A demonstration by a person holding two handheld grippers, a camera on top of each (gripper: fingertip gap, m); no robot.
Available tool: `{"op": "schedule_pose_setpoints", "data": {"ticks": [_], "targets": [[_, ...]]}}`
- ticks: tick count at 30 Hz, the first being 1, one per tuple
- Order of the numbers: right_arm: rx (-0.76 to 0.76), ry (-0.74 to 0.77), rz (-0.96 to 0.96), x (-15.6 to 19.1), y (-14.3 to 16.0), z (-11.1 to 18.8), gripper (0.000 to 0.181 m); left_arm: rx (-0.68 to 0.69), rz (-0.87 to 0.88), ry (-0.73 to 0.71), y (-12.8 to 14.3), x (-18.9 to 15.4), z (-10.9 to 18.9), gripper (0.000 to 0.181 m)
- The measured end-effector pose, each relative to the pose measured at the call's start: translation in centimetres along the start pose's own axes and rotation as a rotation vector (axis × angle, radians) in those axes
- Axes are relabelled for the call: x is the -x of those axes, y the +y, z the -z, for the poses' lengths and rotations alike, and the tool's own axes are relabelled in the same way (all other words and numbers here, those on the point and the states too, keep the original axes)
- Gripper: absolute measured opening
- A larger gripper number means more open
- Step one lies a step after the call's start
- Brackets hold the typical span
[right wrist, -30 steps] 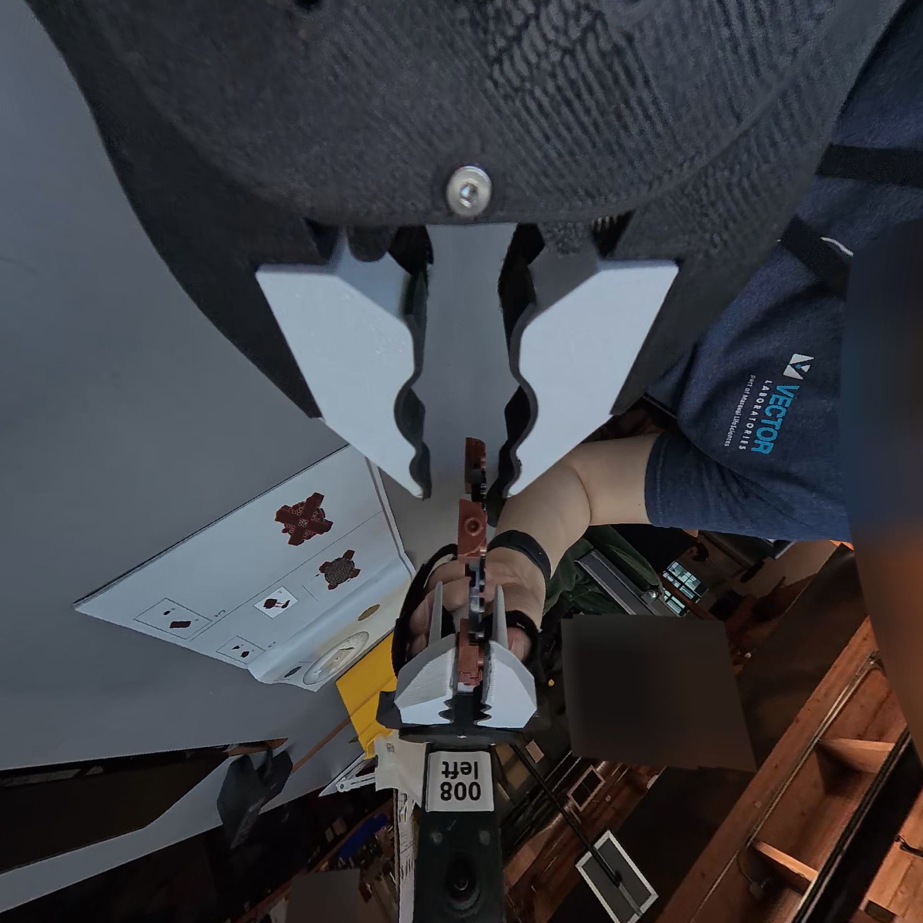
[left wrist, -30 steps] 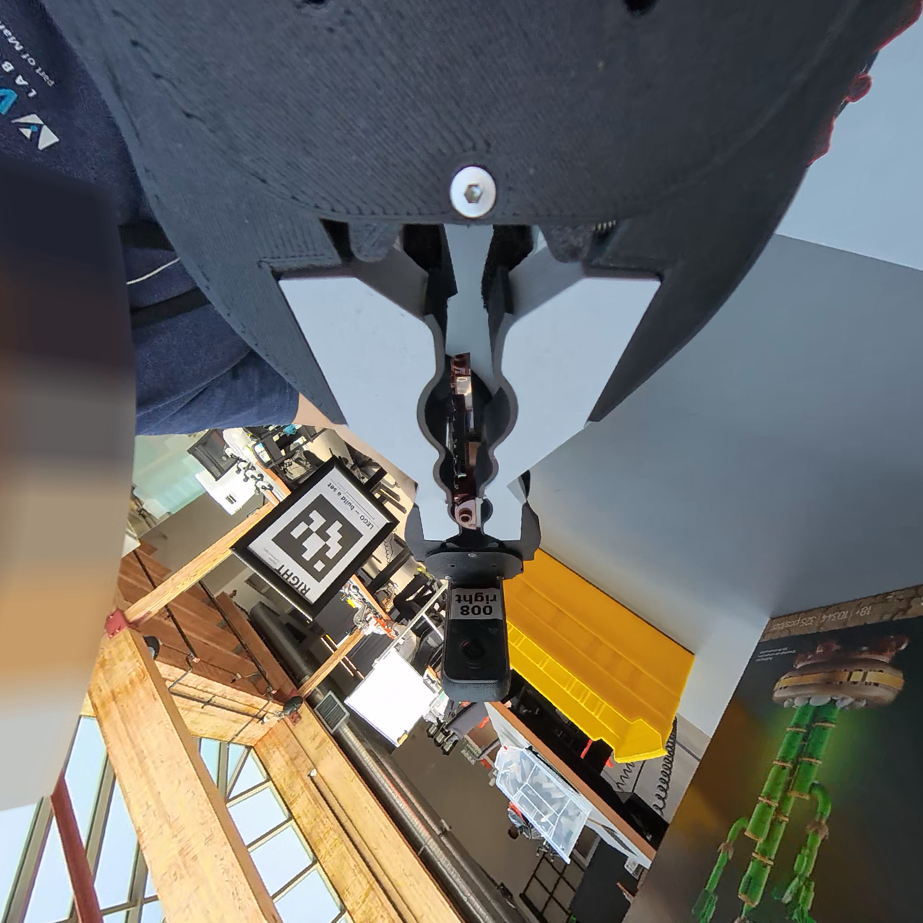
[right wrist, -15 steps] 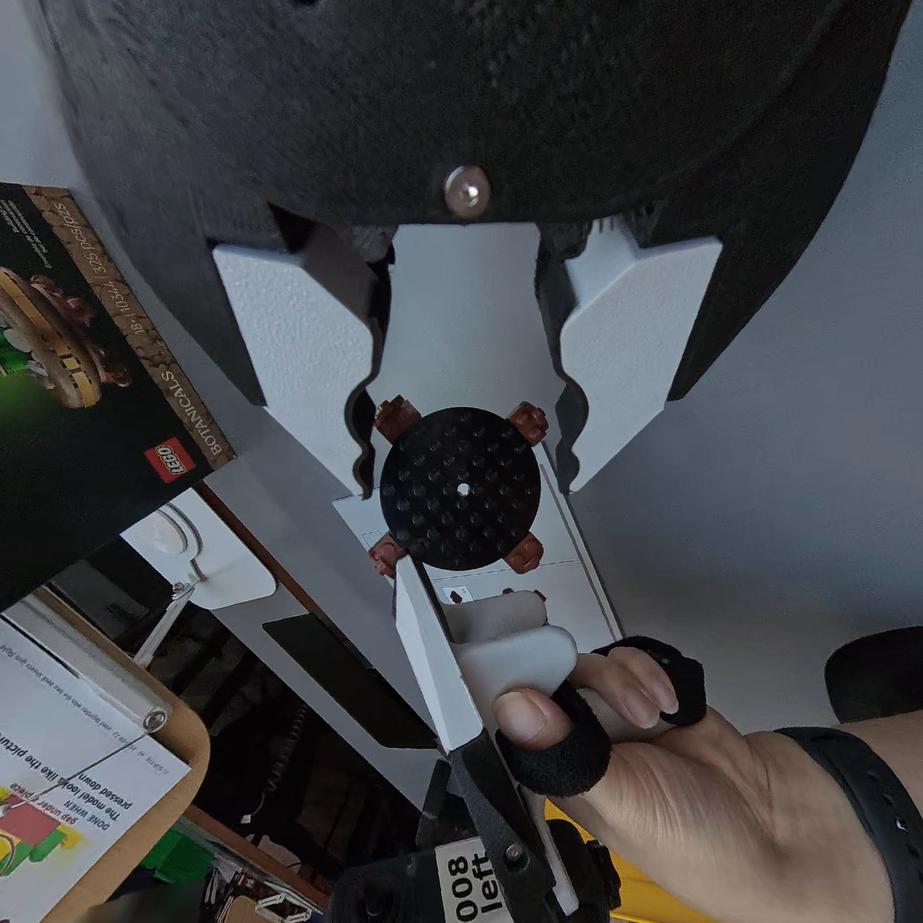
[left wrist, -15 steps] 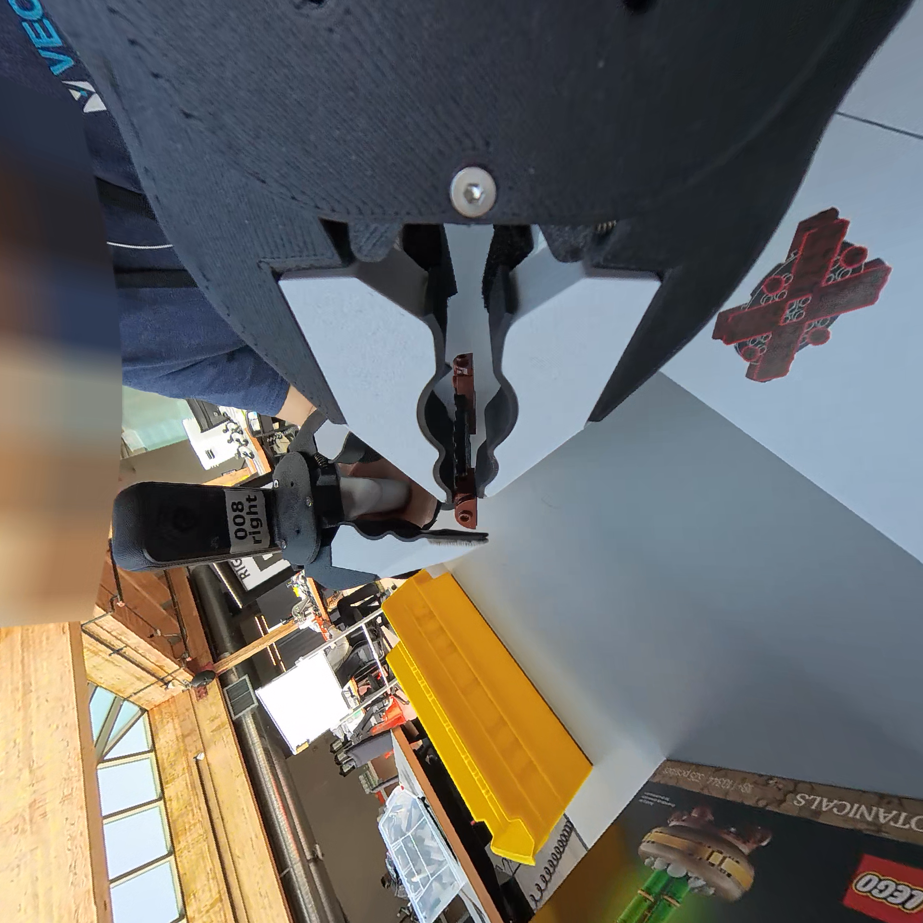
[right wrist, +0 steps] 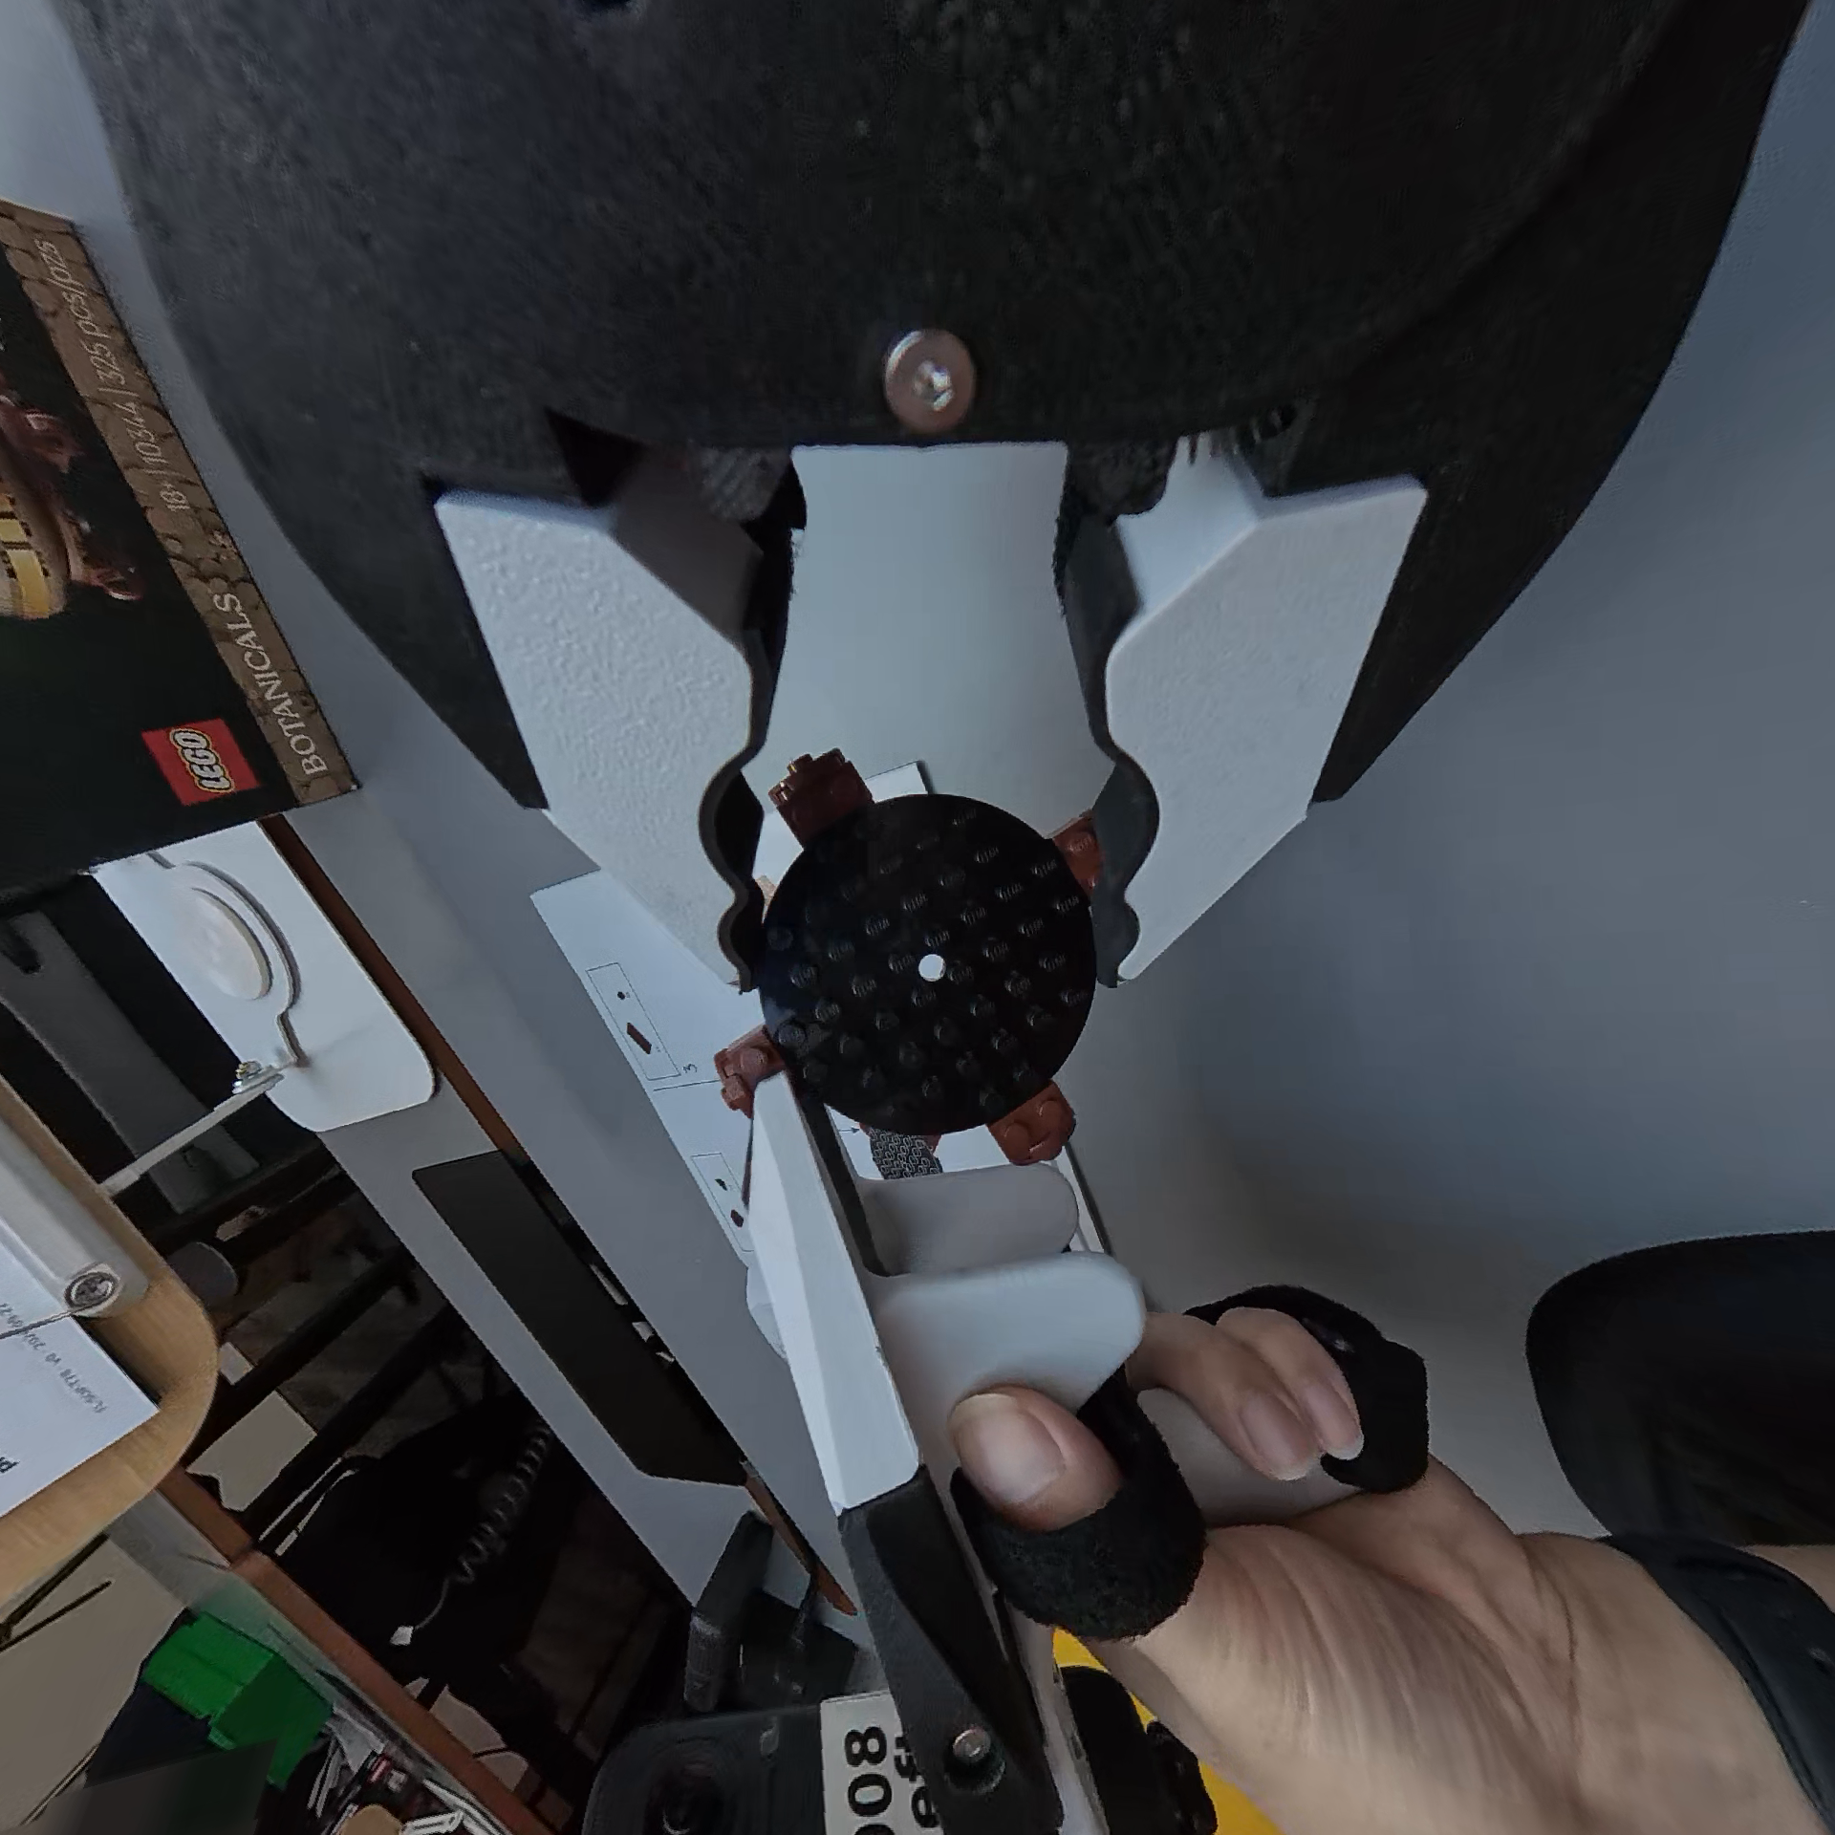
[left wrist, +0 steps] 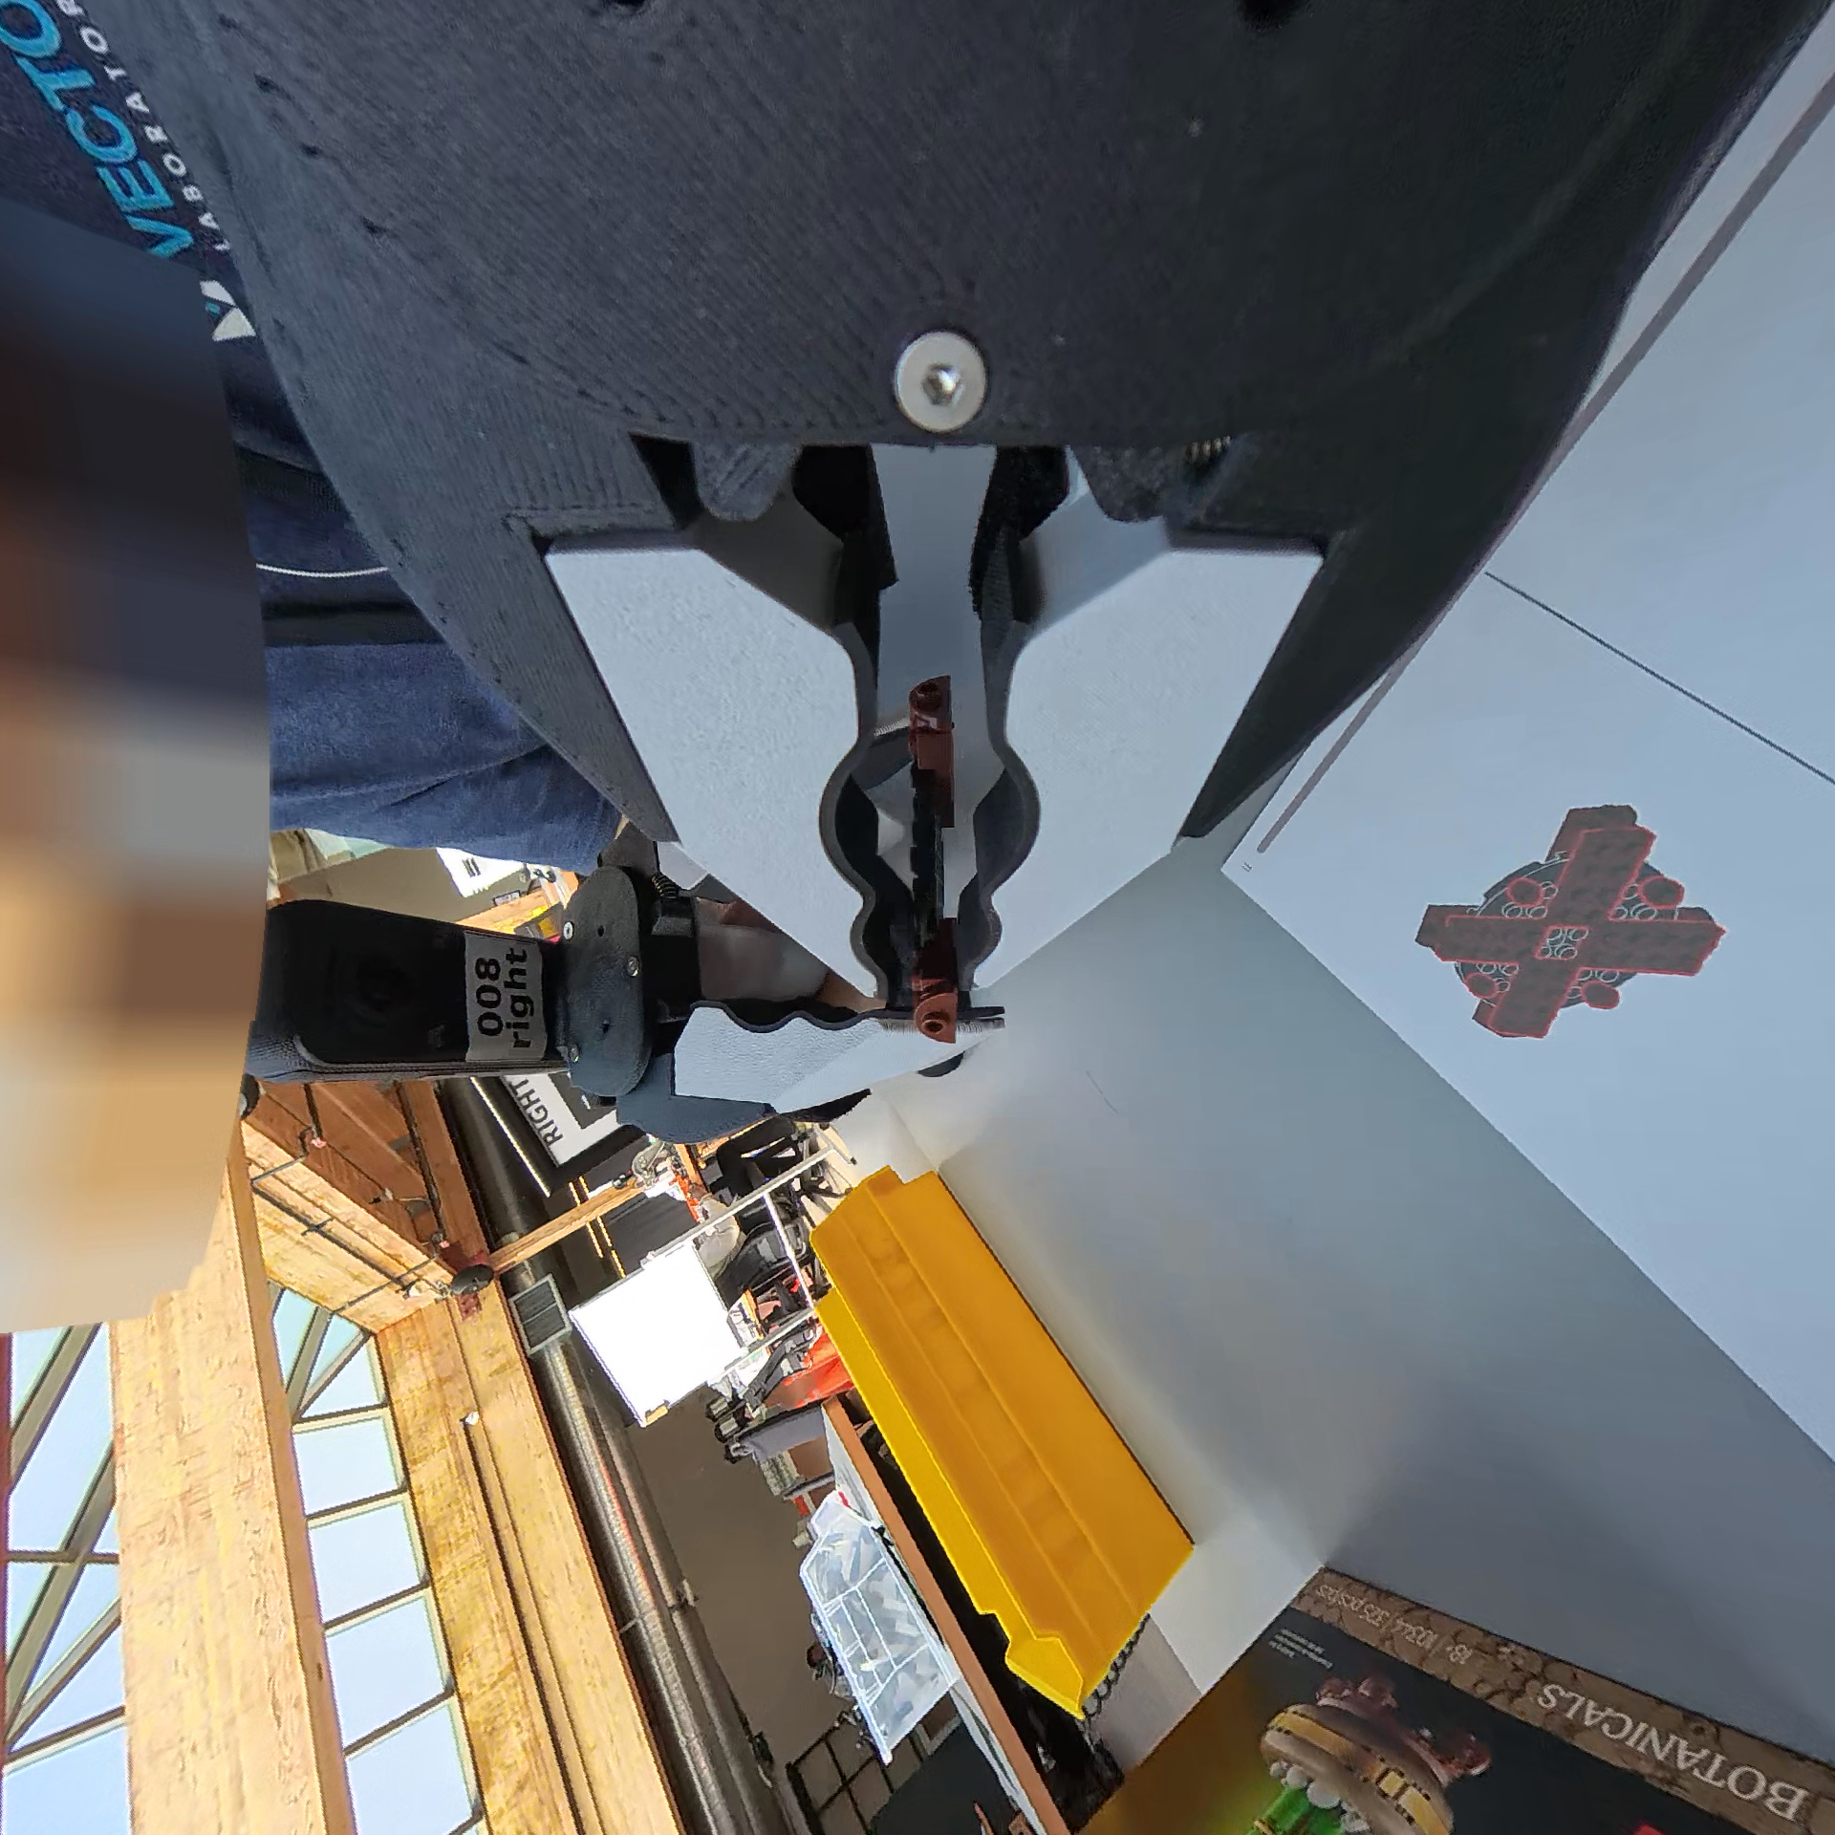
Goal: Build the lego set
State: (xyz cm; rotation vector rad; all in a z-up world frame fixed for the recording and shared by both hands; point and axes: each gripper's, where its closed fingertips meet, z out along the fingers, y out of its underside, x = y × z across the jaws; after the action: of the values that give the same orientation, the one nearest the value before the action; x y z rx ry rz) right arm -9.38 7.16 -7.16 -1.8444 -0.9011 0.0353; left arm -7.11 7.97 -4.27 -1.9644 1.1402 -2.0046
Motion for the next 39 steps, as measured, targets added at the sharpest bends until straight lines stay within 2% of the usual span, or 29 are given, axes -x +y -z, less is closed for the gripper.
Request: {"op": "schedule_pose_setpoints", "data": {"ticks": [6, 11, 22, 24, 25, 28, 32, 34, 39], "targets": [[0.062, 0.004, 0.034, 2.0, 0.3, -1.4, 0.066, 0.038, -0.145, -0.123, 2.1, 0.9, 1.3, 0.006], [0.078, 0.034, 0.032, 2.7, -0.4, -2.2, 0.066, 0.001, -0.164, -0.099, 2.4, 0.9, 2.4, 0.006], [0.085, 0.056, -0.060, 2.7, -0.5, -2.1, 0.066, 0.014, -0.172, -0.064, 2.2, 0.6, 2.5, 0.007], [0.108, 0.007, -0.121, 3.3, 0.0, -2.2, 0.066, -0.040, -0.144, -0.058, 0.9, 0.7, 3.6, 0.045], [0.136, -0.046, -0.172, 4.1, 0.5, -2.4, 0.066, -0.079, -0.137, -0.062, 0.0, 0.9, 4.5, 0.053], [0.210, -0.201, -0.328, 6.8, 1.4, -3.1, 0.066, -0.164, -0.173, -0.207, -2.1, 3.2, 8.0, 0.046], [0.341, -0.264, -0.364, 8.4, 3.1, -3.9, 0.067, -0.145, -0.254, -0.488, -1.5, 7.6, 11.4, 0.041], [0.370, -0.268, -0.347, 8.8, 3.7, -4.2, 0.067, -0.156, -0.253, -0.509, -1.3, 8.2, 11.6, 0.040], [0.314, -0.295, -0.360, 8.7, 3.3, -3.8, 0.068, -0.153, -0.247, -0.511, -1.1, 8.8, 11.4, 0.036]]}}
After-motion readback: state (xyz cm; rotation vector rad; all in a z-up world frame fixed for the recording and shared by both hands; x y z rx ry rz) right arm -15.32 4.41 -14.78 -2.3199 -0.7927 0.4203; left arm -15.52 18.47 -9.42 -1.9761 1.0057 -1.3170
